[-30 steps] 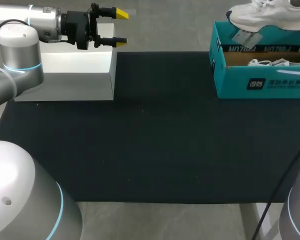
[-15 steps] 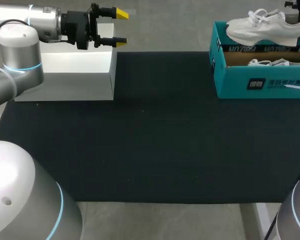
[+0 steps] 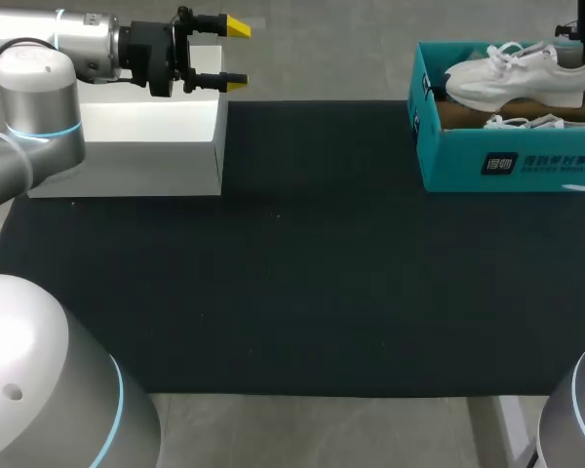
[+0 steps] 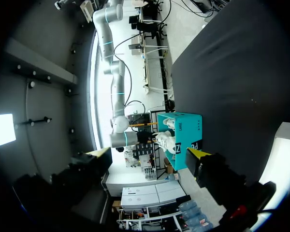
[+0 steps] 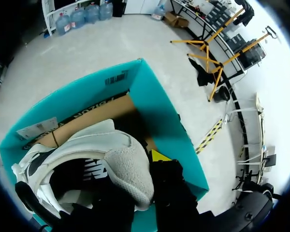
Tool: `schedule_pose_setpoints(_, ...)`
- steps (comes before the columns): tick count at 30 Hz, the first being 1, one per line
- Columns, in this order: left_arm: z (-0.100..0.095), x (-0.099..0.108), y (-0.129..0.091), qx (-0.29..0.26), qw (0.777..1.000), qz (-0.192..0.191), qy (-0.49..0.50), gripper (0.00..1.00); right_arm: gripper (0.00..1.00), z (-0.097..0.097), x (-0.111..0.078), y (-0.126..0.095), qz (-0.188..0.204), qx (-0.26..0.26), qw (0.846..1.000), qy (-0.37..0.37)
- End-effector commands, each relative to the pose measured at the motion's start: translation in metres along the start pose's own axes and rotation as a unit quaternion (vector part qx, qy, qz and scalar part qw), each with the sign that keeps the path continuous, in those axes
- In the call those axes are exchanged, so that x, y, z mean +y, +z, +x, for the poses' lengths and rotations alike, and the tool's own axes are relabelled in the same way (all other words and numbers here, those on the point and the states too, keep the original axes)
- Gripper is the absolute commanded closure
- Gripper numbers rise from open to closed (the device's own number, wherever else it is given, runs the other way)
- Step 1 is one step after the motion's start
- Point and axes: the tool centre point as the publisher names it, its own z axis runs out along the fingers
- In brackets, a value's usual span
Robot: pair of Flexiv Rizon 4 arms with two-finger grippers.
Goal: Take the shoe out of the shoebox, open the shoe tongue, remove and reinsert the insole, then place the shoe into the shoebox
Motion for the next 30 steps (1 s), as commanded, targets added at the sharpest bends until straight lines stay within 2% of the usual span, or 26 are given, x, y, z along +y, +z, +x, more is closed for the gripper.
schedule_pose_setpoints(1,0.0,-0.001,0.0,0.001,1.0,-0.001,0.001,0.0,1.0,0.008,0.012,0.017,0.012,-0.009,1.0,0.007)
schedule_pose_setpoints(17,0.0,-0.001,0.0,0.001,1.0,-0.001,0.001,0.0,1.0,0.007,0.027,0.053,0.02,-0.017,0.999,0.025)
schedule_pose_setpoints(30,0.0,-0.001,0.0,0.001,1.0,-0.001,0.001,0.0,1.0,0.016,0.017,0.079,0.043,-0.021,0.999,0.021)
